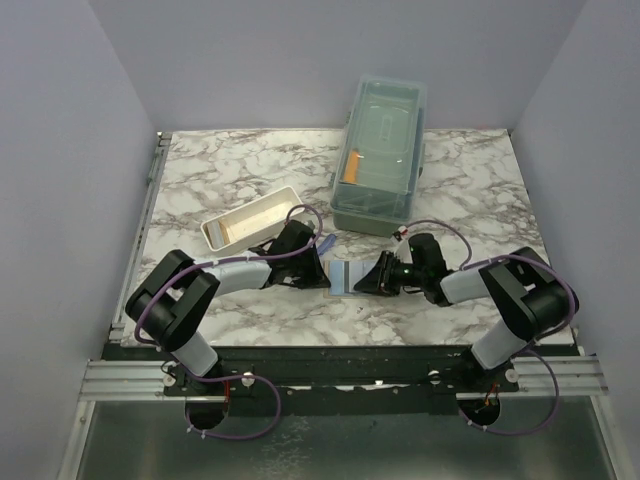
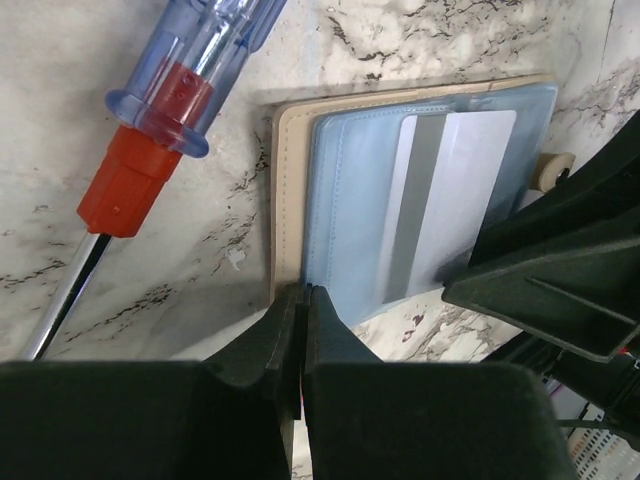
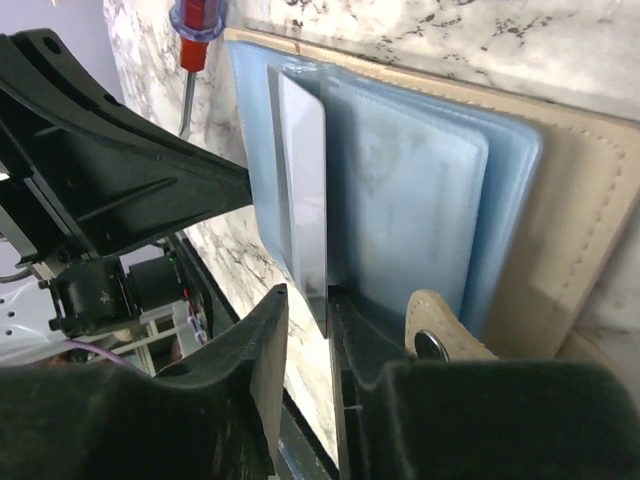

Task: Put the credit cards into the card holder
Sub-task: Insert the credit card into the card holder, then close the card holder at the center of the board.

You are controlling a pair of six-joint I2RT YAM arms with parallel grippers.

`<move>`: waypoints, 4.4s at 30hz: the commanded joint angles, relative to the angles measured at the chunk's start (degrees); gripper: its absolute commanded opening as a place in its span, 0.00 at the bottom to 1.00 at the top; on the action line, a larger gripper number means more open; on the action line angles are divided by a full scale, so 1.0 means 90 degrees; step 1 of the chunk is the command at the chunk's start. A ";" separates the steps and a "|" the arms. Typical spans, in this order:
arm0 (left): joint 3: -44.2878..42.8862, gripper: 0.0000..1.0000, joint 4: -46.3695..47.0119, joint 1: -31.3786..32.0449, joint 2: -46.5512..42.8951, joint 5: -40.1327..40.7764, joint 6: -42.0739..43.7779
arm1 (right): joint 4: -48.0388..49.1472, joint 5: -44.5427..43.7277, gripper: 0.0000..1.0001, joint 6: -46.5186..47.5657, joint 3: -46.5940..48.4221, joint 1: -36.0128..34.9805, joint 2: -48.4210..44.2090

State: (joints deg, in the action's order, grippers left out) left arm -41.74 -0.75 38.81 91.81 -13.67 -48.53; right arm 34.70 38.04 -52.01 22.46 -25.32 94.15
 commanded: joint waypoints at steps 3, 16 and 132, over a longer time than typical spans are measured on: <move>-0.0187 0.10 -0.0755 -0.0036 -0.0407 0.0569 0.0289 | -0.2106 -0.1251 0.37 0.0916 0.0374 -0.0067 -0.0889; -0.0267 0.11 -0.0892 -0.0123 -0.0096 0.0670 0.0389 | -0.2310 -0.1307 0.44 0.1474 0.0935 -0.0098 -0.0664; 0.0030 0.63 0.0596 -0.0189 -0.0803 -0.0865 -0.0282 | -0.4223 -0.3589 0.53 0.1035 0.0918 -0.0731 -0.2150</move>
State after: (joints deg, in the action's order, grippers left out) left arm -40.38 0.54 35.09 85.27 -20.01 -51.37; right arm -2.00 7.35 -41.98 30.00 -31.55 75.48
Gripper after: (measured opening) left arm 0.651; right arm 0.538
